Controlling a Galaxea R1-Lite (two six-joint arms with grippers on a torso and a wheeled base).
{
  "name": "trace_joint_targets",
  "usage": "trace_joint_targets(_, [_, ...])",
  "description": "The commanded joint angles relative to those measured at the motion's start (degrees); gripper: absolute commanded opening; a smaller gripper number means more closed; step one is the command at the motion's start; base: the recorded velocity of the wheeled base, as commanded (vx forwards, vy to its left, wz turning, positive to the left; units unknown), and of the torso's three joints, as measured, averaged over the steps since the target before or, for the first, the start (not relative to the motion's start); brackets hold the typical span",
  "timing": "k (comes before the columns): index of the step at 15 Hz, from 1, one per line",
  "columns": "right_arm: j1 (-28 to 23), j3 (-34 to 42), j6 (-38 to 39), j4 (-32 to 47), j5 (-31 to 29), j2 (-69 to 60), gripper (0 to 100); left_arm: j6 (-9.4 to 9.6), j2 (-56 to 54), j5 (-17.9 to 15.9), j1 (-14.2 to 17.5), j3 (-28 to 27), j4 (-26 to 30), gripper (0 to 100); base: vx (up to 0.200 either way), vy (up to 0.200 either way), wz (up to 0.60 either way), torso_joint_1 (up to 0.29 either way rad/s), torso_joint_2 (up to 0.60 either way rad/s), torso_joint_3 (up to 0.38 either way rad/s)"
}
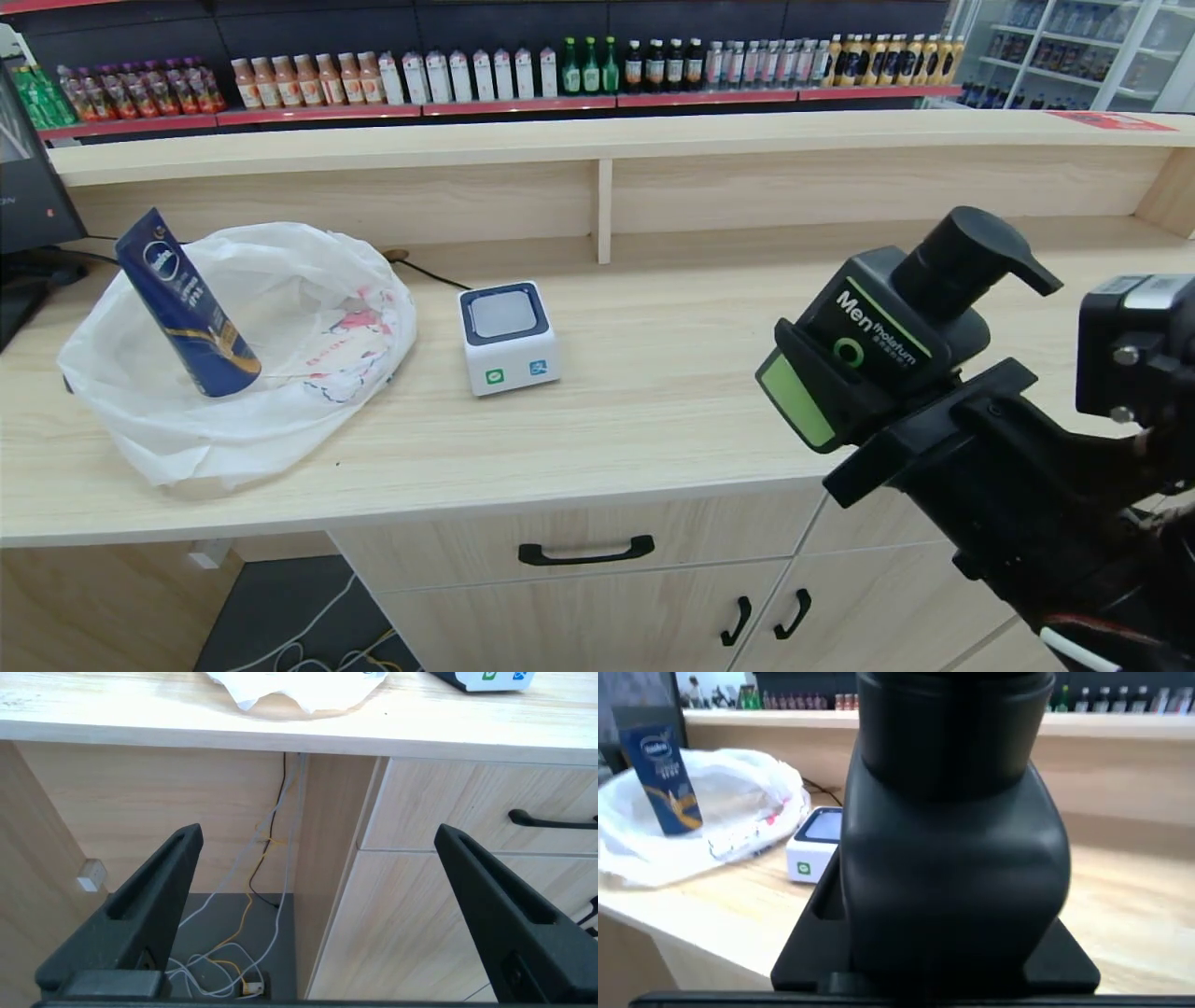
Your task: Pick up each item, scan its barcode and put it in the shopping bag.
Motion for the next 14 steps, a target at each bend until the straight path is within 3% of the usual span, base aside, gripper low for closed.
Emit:
trace_joint_targets(1, [-2.5, -0.7, 3.0, 0.0, -0.3, 1.4, 0, -0.02, 0.0, 0.0, 0.0, 0.0, 0.0, 100, 0.000, 0.000, 0.00, 0.000, 0.00, 0.000])
trace_joint_targets(4, [-9.0, -3.5, 5.2, 0.0, 3.9, 4.9, 0, -0.02, 0.0, 0.0, 0.0, 0.0, 0.0, 100, 0.000, 0.000, 0.00, 0.000, 0.00, 0.000])
trace_joint_targets(6, [-9.4, -0.5, 8.9, 0.0, 7.9, 5.4, 0, -0.02, 0.0, 0.0, 0.0, 0.0, 0.0, 100, 0.000, 0.000, 0.00, 0.000, 0.00, 0.000])
trace_joint_targets(9, [-14.4, -0.5, 9.1, 0.0, 7.6, 5.8, 0, -0.02, 0.0, 0.0, 0.0, 0.0, 0.0, 100, 0.000, 0.000, 0.00, 0.000, 0.00, 0.000])
trace_joint_targets(14, [-15.8, -1.8, 11.4, 0.0, 7.9, 6.3, 0, -0.02, 0.0, 0.0, 0.0, 0.0, 0.0, 100, 0.000, 0.000, 0.00, 0.000, 0.00, 0.000])
